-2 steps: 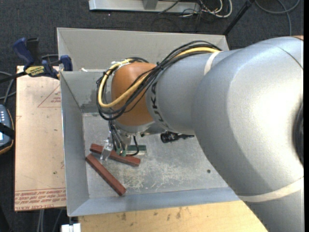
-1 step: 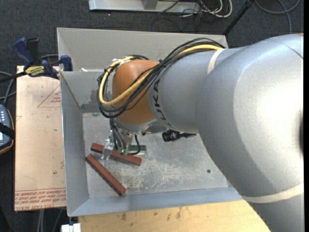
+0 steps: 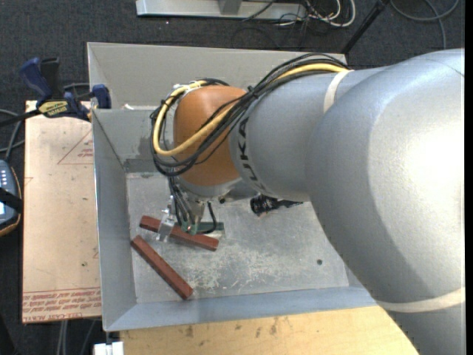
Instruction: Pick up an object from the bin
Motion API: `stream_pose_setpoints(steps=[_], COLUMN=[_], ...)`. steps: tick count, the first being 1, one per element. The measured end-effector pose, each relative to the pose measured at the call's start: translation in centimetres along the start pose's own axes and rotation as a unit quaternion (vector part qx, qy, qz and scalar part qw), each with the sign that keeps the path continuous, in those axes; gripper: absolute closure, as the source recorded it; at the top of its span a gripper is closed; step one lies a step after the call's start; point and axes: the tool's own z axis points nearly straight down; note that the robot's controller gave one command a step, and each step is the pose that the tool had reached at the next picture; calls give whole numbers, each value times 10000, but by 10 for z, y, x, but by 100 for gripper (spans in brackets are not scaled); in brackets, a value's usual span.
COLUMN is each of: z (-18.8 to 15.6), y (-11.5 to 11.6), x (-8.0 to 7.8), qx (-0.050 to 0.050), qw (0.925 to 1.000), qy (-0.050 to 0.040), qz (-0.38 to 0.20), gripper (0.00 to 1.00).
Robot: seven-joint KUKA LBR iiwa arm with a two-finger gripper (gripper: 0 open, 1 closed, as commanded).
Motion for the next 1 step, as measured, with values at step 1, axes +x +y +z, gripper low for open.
stream_pose_setpoints(steps=[1], z=[-15], y=[0], x=[1], qx=[12], qw=[10000], qy=[13], qz=[-4], gripper=[100])
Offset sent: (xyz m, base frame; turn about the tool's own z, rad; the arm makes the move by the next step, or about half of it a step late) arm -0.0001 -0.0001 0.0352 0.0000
